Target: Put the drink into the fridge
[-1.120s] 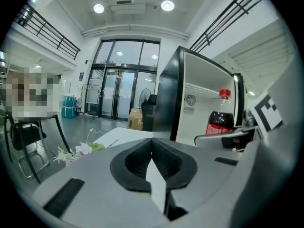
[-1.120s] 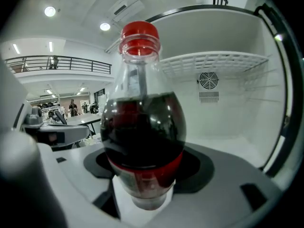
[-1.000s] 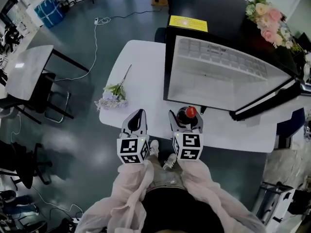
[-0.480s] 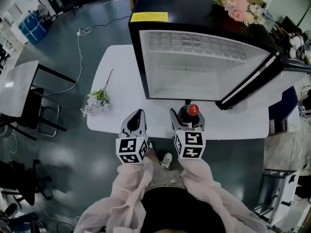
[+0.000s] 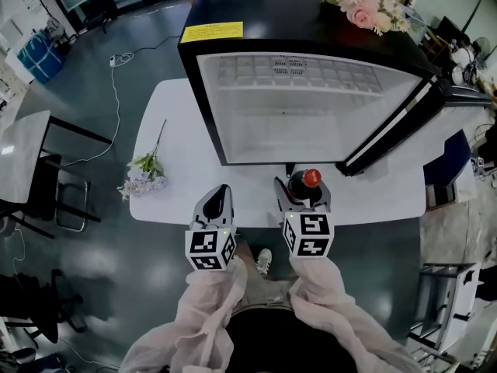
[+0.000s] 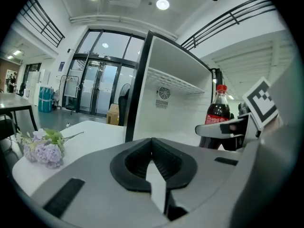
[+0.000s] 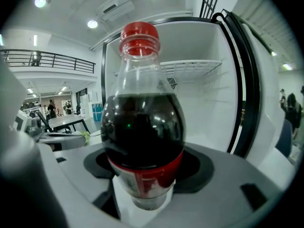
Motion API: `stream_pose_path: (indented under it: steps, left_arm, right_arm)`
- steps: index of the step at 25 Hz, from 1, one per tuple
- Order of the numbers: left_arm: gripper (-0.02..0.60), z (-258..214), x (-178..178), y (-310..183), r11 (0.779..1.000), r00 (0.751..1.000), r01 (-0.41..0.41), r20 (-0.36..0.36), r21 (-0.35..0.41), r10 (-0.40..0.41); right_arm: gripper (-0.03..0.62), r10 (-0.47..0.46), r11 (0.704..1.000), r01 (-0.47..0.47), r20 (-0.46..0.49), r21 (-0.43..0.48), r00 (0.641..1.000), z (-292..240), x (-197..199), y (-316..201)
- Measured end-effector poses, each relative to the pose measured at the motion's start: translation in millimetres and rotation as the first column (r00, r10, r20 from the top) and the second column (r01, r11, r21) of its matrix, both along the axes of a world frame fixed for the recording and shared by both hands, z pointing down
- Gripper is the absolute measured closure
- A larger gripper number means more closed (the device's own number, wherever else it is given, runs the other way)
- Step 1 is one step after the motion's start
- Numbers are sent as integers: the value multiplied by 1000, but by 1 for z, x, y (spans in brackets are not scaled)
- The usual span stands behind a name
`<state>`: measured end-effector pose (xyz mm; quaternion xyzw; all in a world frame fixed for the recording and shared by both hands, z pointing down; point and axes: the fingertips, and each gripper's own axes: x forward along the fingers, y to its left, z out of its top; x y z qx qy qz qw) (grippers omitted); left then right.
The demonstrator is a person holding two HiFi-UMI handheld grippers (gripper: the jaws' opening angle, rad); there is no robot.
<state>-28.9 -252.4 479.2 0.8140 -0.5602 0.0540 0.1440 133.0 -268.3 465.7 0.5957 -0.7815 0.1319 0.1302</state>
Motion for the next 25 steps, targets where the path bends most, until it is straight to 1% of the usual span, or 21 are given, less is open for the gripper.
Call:
stream_pose_path:
  steps: [4, 8, 14, 17, 22, 25]
  left_arm:
    - [571, 4, 2, -5, 1000, 1000, -6, 2, -9, 6]
    - [571, 5, 5, -9, 999, 999, -32, 7, -10, 33]
    - [571, 4, 10, -13, 998, 997, -66, 33, 6, 66]
    - [571, 3, 8, -14, 997, 997, -71, 43, 16, 70]
    - [571, -1, 2, -14, 997, 997, -68, 46, 25, 67]
    - [571, 5, -2, -11, 998, 997, -66, 45, 11, 65]
  right_arm:
    - [284, -2, 1000, 2, 0, 3, 1000, 2, 10, -9]
    - [284, -24, 1000, 24, -5, 15, 1000, 1, 16, -21]
    - [284, -47, 999, 47, 5, 24, 999, -9, 28, -45]
    - [284, -54, 999, 54, 18, 7, 998, -10, 33, -60]
    - [284, -88, 996, 88, -56, 7, 995, -15, 36, -90]
    - [284, -105, 994, 106, -46, 18, 993, -20, 36, -108]
